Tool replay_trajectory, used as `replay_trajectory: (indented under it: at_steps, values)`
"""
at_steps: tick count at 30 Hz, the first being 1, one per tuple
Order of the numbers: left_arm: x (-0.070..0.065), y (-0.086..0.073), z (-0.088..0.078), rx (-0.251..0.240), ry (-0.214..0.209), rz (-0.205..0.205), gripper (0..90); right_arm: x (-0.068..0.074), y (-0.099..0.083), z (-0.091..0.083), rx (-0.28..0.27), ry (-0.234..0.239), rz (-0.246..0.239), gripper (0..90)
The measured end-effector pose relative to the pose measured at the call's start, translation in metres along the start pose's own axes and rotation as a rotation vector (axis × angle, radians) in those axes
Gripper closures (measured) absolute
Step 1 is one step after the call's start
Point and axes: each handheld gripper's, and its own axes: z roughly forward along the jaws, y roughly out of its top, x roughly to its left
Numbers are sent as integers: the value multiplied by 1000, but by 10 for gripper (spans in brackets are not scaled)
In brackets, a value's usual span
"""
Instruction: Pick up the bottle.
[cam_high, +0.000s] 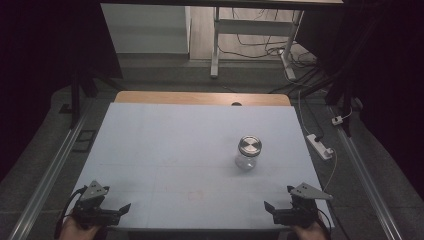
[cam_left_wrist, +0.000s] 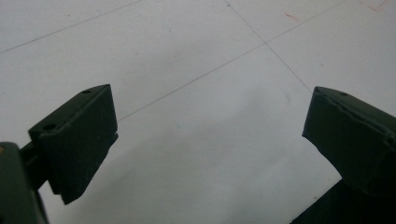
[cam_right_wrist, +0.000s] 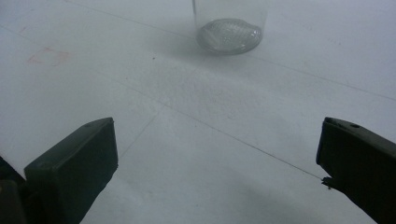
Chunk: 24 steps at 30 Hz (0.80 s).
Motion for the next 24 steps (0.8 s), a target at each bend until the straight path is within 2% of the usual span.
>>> replay_trajectory:
  at_steps: [2, 7, 16, 24]
  values:
    - [0, 0, 0, 2, 1, -2, 40, -1, 1, 1, 7, 17, 7, 0]
    - [1, 0, 0, 2, -4, -6, 39, -1, 1, 2, 18, 23, 5, 0]
    - [1, 0, 1, 7, -6, -17, 39, -2, 2, 5, 42, 23, 12, 0]
    - [2, 0, 1, 10, -9, -21, 38, 0, 3, 5, 45, 18, -2, 0]
